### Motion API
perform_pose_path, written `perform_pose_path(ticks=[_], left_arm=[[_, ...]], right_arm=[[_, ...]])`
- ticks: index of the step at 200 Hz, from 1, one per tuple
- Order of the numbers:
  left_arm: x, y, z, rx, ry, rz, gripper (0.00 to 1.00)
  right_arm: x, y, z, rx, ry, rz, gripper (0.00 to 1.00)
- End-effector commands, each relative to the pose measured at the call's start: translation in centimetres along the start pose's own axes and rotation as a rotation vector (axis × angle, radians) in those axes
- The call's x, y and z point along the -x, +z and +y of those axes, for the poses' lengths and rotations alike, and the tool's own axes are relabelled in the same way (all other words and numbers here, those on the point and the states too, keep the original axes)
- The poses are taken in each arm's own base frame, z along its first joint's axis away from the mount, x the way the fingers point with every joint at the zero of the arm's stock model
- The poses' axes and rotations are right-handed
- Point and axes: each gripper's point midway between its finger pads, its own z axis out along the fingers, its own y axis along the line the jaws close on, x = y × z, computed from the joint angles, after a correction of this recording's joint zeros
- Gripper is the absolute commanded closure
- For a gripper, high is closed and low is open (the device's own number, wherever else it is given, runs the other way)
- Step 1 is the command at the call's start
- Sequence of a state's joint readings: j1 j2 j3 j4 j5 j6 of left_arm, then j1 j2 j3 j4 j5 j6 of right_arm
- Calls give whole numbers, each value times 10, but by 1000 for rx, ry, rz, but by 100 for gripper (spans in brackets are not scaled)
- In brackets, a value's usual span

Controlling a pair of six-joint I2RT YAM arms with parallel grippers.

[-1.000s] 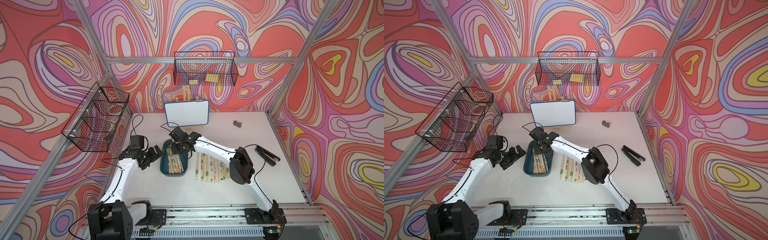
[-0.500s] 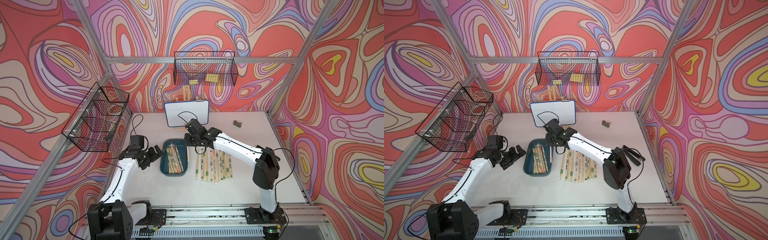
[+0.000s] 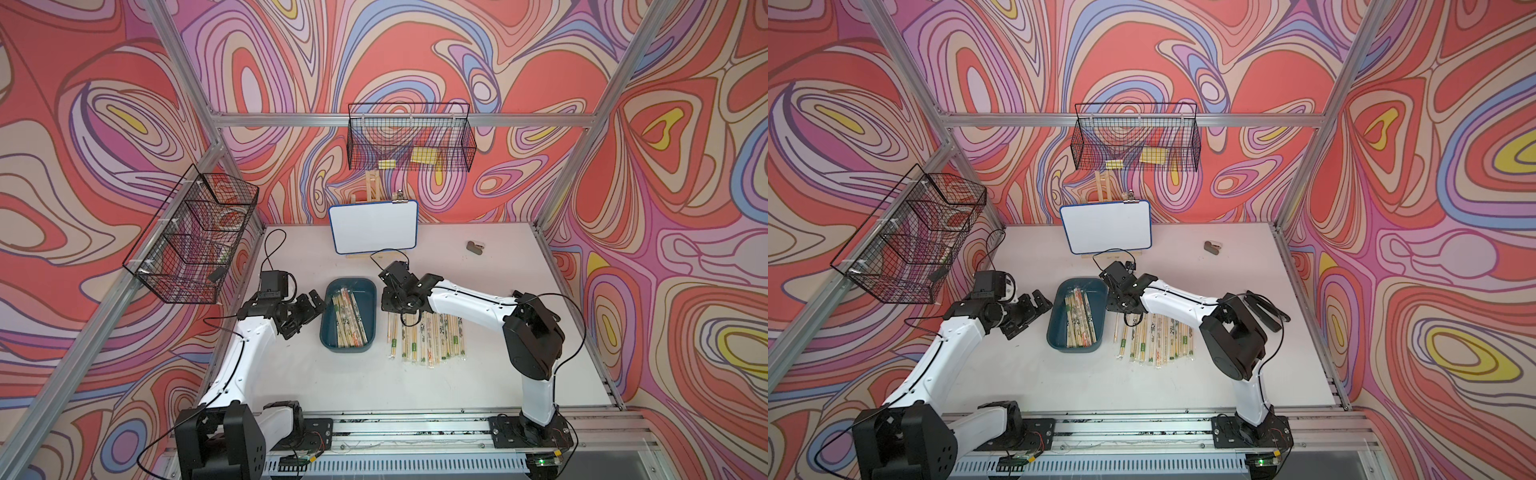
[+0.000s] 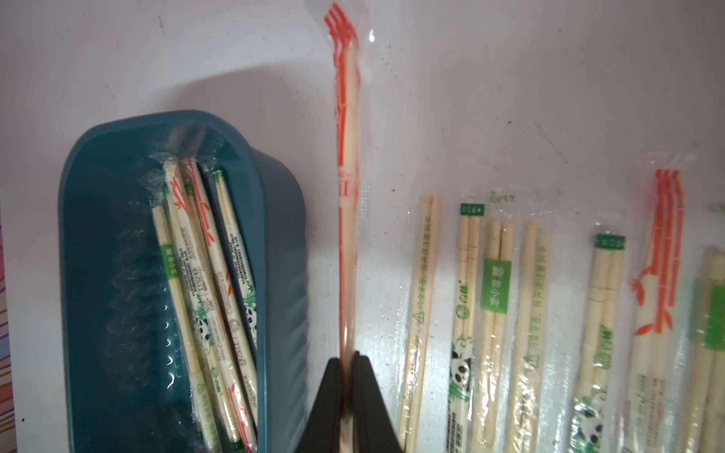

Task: Take the paired disposable chopsticks out of the storage box
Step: Place the paired disposable chopsticks at the center of the board.

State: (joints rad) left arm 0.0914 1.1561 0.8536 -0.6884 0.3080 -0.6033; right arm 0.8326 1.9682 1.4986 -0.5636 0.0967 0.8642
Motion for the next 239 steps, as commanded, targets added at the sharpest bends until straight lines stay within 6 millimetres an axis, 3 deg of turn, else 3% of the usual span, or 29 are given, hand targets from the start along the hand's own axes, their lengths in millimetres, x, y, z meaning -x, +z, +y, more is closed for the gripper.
perform_pose_path(ticks=[1, 58, 130, 183, 239], left_arm=[[4, -6, -5, -18, -3, -25, 0], [3, -4, -4, -15, -2, -19, 0], [3, 0, -4, -13, -2, -12, 0], [2, 1, -4, -15, -2, -11, 0], [2, 0, -4, -14, -1, -12, 0]], right_arm=[[-7, 15, 2, 0, 18, 0, 100], [-22, 36, -13, -61, 26, 15, 100], [-32, 43, -31, -113, 26, 22, 100], [-31, 44, -30, -111, 17, 26, 100], [-28, 41, -25, -103, 7, 25, 86]])
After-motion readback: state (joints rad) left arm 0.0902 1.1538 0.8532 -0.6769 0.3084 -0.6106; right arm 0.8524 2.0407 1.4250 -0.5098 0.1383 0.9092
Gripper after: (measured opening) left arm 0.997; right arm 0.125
